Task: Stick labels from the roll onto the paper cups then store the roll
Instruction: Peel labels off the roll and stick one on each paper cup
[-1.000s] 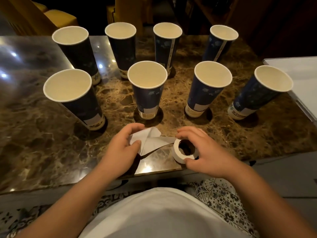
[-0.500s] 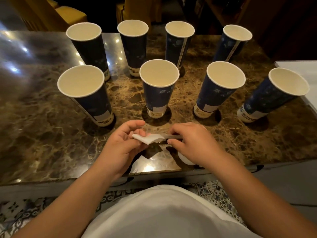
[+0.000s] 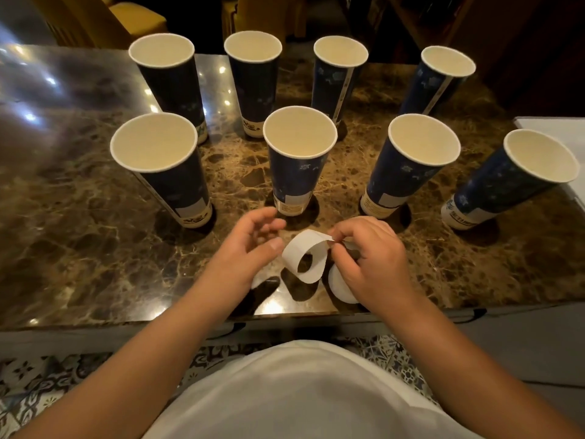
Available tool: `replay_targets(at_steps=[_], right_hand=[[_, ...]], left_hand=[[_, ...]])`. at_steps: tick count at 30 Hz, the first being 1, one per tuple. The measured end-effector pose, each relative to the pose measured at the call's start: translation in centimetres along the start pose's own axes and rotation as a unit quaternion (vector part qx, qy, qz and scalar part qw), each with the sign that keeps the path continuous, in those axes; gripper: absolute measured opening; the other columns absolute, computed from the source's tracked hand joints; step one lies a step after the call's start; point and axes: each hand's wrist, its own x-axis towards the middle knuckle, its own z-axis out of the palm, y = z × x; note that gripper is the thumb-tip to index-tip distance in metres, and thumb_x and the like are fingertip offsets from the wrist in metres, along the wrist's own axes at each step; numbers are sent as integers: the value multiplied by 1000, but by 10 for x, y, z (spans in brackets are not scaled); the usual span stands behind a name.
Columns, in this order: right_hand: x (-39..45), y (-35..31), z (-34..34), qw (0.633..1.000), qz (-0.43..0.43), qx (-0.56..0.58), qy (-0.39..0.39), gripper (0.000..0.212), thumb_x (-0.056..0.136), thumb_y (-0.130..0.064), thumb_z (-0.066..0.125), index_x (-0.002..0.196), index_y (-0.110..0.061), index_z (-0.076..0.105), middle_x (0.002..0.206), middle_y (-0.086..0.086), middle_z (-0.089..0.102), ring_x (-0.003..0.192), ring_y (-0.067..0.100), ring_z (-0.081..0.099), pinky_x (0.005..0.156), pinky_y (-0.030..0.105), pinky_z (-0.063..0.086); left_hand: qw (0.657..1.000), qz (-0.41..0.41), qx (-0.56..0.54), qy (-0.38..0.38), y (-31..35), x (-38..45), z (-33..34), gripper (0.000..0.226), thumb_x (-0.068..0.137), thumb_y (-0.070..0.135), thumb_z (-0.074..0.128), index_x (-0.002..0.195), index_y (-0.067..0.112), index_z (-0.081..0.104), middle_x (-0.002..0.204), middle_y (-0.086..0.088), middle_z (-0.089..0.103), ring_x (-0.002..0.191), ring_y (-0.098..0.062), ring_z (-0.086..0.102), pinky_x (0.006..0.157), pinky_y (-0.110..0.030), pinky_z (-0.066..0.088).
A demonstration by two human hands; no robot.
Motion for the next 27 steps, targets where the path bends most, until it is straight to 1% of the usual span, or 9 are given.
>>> replay_targets(at_steps=[3,5,8,12,15,17,20,23,27], right_hand=[[-2,0,-3,999,19,27,4,14,86,-20,56,85,-9,65,84,4,68,81,17,61,70,38,53],[-2,-1,-7,999,28,35,6,15,85,-20,55,86,-9,64,85,5,69,82,19,62,71,39,53],[-1,-1,-14,997,53,51,-8,5,82,-13,60,84,-11,64,90,2,69,89,18,63,76,35,54],[2,-5,-35,987,115,103,-49,34,75,6,62,94,-22,65,102,-10,65,104,6,59,93,20,48],[4,-21,-51,990,81,111,-14,25,76,-3,63,94,-20,66,92,-8,63,92,5,59,81,17,47],[4,-35,-55,994,46,73,-66,9,82,-22,65,91,-21,67,85,-11,62,83,7,58,71,23,50],[1,-44,-52,989,23,-12,-144,22,82,-48,58,88,-27,63,79,-13,60,76,10,56,60,35,51],[-4,-45,-52,990,43,0,-132,20,81,-47,63,84,-27,63,75,-13,60,71,9,57,56,37,51],[-12,-48,-55,989,73,20,-127,18,82,-44,63,84,-26,66,73,-14,64,68,8,61,55,36,53]], left_hand=[[988,-90,-44,-115,2,3,5,36,92,19,62,128,20,59,123,-4,69,118,-21,63,106,-45,43],[990,-80,-48,-109,4,3,9,28,92,5,60,120,10,63,110,-11,74,107,-26,68,100,-46,48],[989,-85,-61,-104,9,0,10,21,90,0,59,108,8,66,98,-9,75,92,-21,70,83,-31,56],[993,-66,-23,-97,17,-7,9,16,91,2,60,95,13,71,90,-4,75,84,-16,69,80,-30,55],[995,-18,41,-94,22,-10,11,16,90,4,63,94,15,73,89,-7,75,81,-18,69,78,-31,57],[993,2,57,-106,25,-12,15,14,89,3,64,94,13,73,88,-13,72,76,-19,66,73,-33,55],[989,38,83,-119,29,-14,20,10,89,8,66,95,10,74,89,-17,70,76,-22,61,73,-40,52],[982,60,116,-135,31,-17,21,14,88,15,67,96,19,76,88,-8,72,81,-29,63,76,-46,53],[978,74,134,-142,33,-23,22,16,91,12,64,97,18,77,81,6,72,74,-14,62,71,-31,52]])
